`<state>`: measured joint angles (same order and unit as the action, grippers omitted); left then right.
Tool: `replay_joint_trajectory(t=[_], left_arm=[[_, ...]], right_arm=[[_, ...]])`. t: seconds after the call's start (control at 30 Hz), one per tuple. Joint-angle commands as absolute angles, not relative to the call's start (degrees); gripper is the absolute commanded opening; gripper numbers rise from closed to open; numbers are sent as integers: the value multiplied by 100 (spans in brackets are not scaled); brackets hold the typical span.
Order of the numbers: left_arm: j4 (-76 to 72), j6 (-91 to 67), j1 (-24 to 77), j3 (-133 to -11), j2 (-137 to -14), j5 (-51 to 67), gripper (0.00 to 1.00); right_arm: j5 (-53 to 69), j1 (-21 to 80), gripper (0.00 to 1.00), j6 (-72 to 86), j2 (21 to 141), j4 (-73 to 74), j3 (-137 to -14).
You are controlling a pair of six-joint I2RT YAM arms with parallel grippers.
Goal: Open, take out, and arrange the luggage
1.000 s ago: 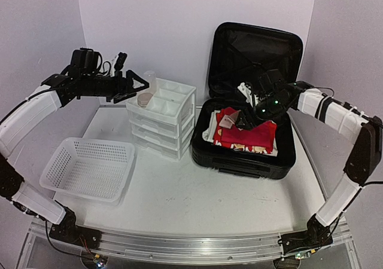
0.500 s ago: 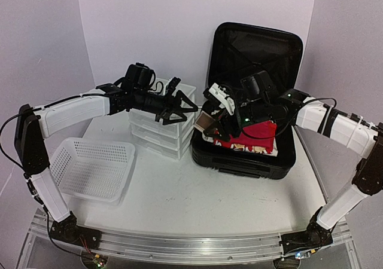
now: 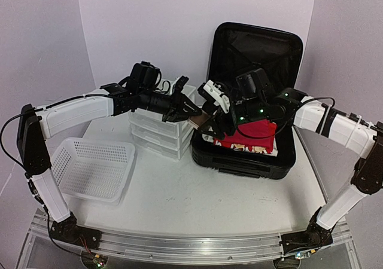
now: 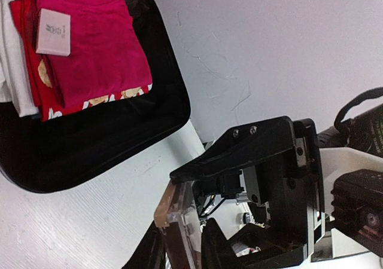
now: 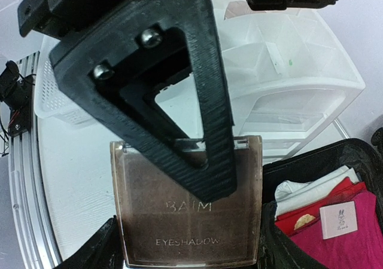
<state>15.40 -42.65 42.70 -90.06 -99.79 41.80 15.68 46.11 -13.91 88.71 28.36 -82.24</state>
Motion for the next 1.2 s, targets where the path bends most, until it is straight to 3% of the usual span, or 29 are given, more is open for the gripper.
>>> replay_joint_trajectory(t=[0.0, 0.1, 0.23, 0.53, 0.73, 1.0, 1.1, 1.17], left_arm=[[1274, -4155, 4272, -9230, -9896, 4162, 13], [1281, -4044, 4267, -9211, -9825, 4086, 0], [1357, -3774, 4201, -9212, -9720, 4029, 0], [1405, -2087, 4047, -8861, -8963, 4049, 2], [1406, -1765, 3991, -8692, -8625, 4224, 5], [1319, -1736, 3986, -8620, -8491, 4512, 5], [1235, -1573, 3988, -8501, -8373, 4463, 5], [1204, -1530, 3987, -8441, -8305, 4333, 5]], right_arm=[[1319, 4699, 64, -1382, 8942, 2540, -8522], [1161, 4701, 76, -1143, 9009, 2532, -8564], [1186, 4670, 98, -709, 9033, 2522, -8528], [3827, 3563, 98, 1142, 8638, 1642, -8063], [3607, 3498, 98, 827, 8436, 1583, -7886], [4249, 3521, 98, 537, 8623, 1159, -8043], [5070, 3518, 98, 1644, 9189, 1049, -8773], [5703, 3537, 90, 3035, 9486, 19, -8729]])
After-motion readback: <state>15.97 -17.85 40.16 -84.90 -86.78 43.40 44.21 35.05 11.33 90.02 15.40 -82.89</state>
